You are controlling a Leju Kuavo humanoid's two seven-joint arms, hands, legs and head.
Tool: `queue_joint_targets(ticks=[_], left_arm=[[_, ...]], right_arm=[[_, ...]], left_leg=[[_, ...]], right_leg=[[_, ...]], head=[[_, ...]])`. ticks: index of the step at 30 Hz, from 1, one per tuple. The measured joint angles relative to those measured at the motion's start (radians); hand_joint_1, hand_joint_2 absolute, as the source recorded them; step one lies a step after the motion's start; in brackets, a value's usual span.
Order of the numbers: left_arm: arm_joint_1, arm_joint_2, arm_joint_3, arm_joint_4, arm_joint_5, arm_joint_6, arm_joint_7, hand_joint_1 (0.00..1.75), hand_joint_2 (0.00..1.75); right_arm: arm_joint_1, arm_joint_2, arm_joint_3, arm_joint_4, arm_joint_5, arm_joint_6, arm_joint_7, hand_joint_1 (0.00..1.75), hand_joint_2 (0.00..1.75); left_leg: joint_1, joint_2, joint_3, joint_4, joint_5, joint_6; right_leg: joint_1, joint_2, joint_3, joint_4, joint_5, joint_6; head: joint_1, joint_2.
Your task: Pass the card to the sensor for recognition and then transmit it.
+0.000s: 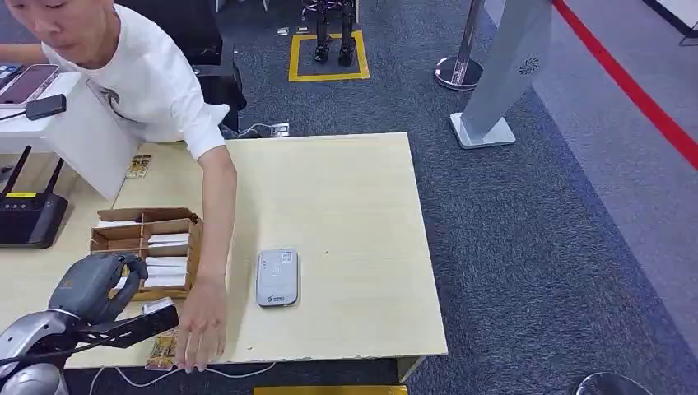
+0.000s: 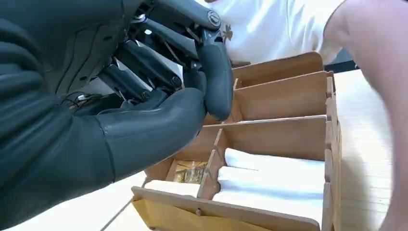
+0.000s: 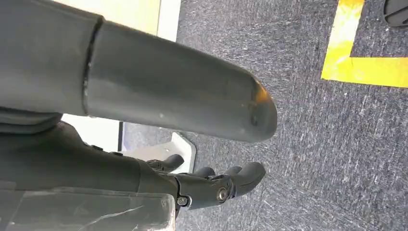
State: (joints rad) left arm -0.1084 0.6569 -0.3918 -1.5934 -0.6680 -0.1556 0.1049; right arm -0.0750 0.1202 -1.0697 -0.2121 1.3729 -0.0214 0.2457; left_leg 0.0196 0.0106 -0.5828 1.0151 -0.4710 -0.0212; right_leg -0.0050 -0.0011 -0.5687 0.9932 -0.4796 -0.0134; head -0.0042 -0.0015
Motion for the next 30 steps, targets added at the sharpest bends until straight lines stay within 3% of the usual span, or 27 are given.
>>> queue_joint_targets(ticks=[30], left_arm=[[0.008,-0.022,0.008,-0.005,0.000,0.007,-0.002,1.75,1.75]], right_arm=[[0.000,-0.006,-0.002,0.000,-0.002,-0.003,-0.004,0.00,0.00]], left_leg=[[0.000,0.000,0.000,0.000,0.000,0.000]], right_leg=[[0.000,0.000,0.000,0.000,0.000,0.000]], head=[[0.000,0.000]])
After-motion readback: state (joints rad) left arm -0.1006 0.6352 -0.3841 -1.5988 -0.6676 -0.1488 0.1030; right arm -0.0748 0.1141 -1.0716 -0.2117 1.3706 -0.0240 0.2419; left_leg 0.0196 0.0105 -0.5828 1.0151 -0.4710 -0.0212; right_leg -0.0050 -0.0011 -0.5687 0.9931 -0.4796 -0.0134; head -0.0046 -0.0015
